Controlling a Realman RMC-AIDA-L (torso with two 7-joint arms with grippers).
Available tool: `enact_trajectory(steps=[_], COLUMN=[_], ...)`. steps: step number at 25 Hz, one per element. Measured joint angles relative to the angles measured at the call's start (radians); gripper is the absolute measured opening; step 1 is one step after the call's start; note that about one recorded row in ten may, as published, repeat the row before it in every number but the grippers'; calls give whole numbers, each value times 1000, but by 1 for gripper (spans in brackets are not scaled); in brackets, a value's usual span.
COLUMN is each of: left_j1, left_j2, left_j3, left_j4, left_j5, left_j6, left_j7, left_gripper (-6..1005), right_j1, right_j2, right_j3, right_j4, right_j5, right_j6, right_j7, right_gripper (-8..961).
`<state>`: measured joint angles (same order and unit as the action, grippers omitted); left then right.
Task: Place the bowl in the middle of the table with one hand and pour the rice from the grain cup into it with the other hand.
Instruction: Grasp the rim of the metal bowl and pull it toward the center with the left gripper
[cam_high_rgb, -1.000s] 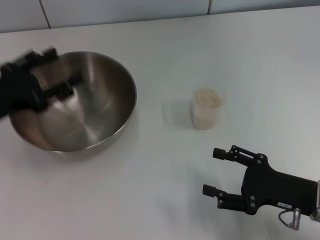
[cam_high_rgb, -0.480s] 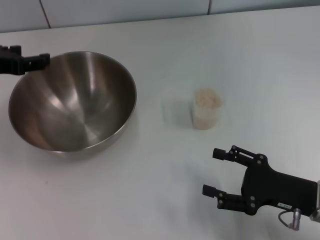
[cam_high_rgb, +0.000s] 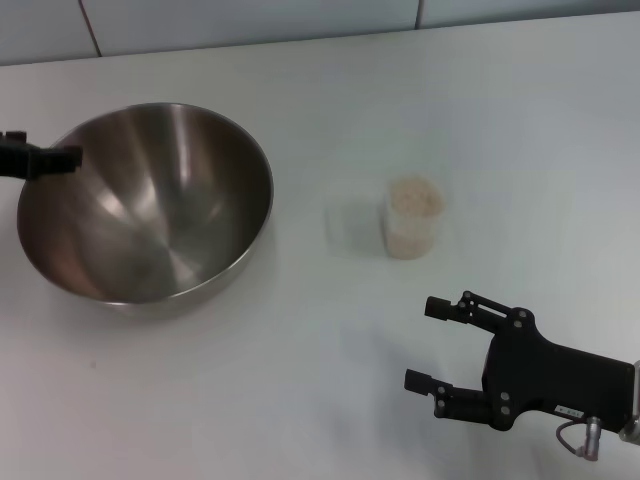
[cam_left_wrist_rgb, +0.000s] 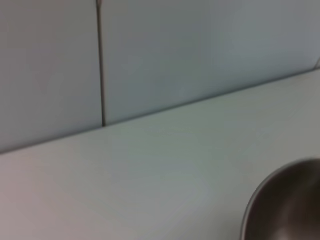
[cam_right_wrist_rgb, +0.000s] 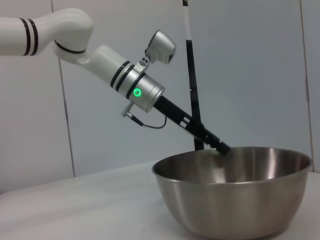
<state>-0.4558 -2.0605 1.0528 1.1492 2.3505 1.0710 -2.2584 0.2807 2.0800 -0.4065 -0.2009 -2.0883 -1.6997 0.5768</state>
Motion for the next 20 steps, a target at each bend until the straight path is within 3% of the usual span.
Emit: enact_trajectory(steps=[20], left_j1=[-9], left_j2=[-5], left_j3=[-7], left_j4=[-41], left_j5=[27], left_j6=[59], left_j7=[1], left_gripper=[740], right_j1=[6], right_j2=[0], right_j3=[0], right_j4=[2], right_j5=[-1], right_j6=[3], right_j7=[0], right_gripper=[813])
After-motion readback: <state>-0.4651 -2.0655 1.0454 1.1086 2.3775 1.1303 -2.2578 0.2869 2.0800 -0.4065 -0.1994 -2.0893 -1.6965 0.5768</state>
